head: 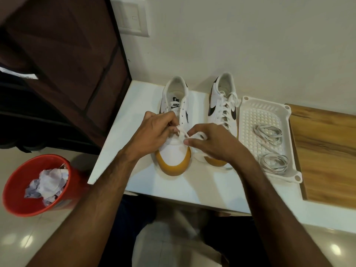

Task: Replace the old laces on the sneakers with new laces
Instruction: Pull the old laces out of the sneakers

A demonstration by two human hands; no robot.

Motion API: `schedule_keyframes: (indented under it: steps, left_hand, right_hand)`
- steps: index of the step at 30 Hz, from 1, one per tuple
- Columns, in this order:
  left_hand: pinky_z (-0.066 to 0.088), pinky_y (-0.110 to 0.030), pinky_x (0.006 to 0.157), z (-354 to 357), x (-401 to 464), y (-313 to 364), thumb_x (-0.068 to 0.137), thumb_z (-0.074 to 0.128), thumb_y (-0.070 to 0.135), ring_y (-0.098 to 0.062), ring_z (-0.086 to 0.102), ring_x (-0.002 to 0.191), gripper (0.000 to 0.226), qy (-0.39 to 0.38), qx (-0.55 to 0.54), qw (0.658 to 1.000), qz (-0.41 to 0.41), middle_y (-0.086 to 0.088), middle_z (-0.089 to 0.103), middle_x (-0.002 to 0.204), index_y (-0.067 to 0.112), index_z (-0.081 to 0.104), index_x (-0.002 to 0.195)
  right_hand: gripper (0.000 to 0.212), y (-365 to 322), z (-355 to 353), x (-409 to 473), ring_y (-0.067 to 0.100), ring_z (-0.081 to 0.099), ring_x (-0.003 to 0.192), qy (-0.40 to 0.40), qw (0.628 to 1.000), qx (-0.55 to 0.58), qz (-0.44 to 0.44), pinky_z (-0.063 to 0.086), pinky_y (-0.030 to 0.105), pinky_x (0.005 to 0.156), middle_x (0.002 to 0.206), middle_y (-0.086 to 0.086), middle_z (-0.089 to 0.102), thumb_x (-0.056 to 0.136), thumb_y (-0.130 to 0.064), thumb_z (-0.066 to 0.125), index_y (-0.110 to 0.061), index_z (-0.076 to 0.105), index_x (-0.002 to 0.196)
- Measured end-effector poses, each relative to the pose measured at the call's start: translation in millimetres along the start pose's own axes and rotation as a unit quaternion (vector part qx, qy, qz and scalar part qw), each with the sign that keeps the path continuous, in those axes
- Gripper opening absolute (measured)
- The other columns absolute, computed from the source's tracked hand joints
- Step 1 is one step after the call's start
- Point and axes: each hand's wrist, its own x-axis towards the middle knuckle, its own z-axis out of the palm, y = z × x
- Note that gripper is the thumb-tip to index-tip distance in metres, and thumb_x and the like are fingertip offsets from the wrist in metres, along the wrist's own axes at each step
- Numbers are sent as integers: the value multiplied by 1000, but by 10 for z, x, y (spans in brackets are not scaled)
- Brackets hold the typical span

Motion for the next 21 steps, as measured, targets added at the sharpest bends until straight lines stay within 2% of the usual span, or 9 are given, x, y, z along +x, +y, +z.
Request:
schedule_keyframes:
  steps: [2,4,7,12,15,18,21]
  left_hand:
    - [48,-28,93,-51,0,-34,100,58,10,-12,63,90,5,8,-40,999,12,9,68,93,15,59,100]
    - [54,-20,84,-84,-6,-44,100,59,7,-8,68,86,5,13,-71,997,14,7,70,92,12,59,101]
    - [54,-15,78,-96,-16,-59,100,58,5,-5,69,85,6,17,-94,995,5,3,72,90,11,59,101]
    - [51,-10,77,-113,-17,-74,100,59,4,-5,69,85,7,29,-117,993,-12,3,72,91,11,59,102]
    - [54,-16,77,-95,-21,-84,99,62,12,-5,69,82,4,1,-97,995,-5,5,71,89,13,59,101]
    - [58,-26,74,-47,-9,-88,100,61,14,-2,67,81,4,-21,-54,998,16,5,71,89,14,57,98]
    - [57,-30,75,-49,-14,-78,103,54,14,-1,67,83,5,-18,-50,999,8,6,72,92,17,51,100]
  right_hand:
    - [18,-30,87,26,14,64,90,28,1000,3,-14,55,41,84,97,-7,70,87,-49,73,-36,68,98]
    - [23,-49,143,44,18,64,89,45,997,-55,-7,53,35,77,94,-5,69,85,-49,74,-31,67,96]
    - [31,-48,254,73,23,64,87,47,990,-131,0,48,33,72,94,-1,68,87,-51,71,-24,67,100]
    - [23,-21,318,104,22,62,81,35,996,-77,-42,45,33,65,86,0,67,91,-42,65,-19,65,95]
    - [28,-53,269,121,20,58,73,13,998,48,-30,44,38,65,78,9,65,91,-34,61,-7,61,84]
    - [33,30,234,127,24,62,75,27,999,38,-14,50,42,69,79,8,67,92,-39,56,-8,63,84]
    - [29,119,213,142,19,61,73,52,998,34,-8,49,37,68,75,-1,65,94,-43,60,-17,62,83]
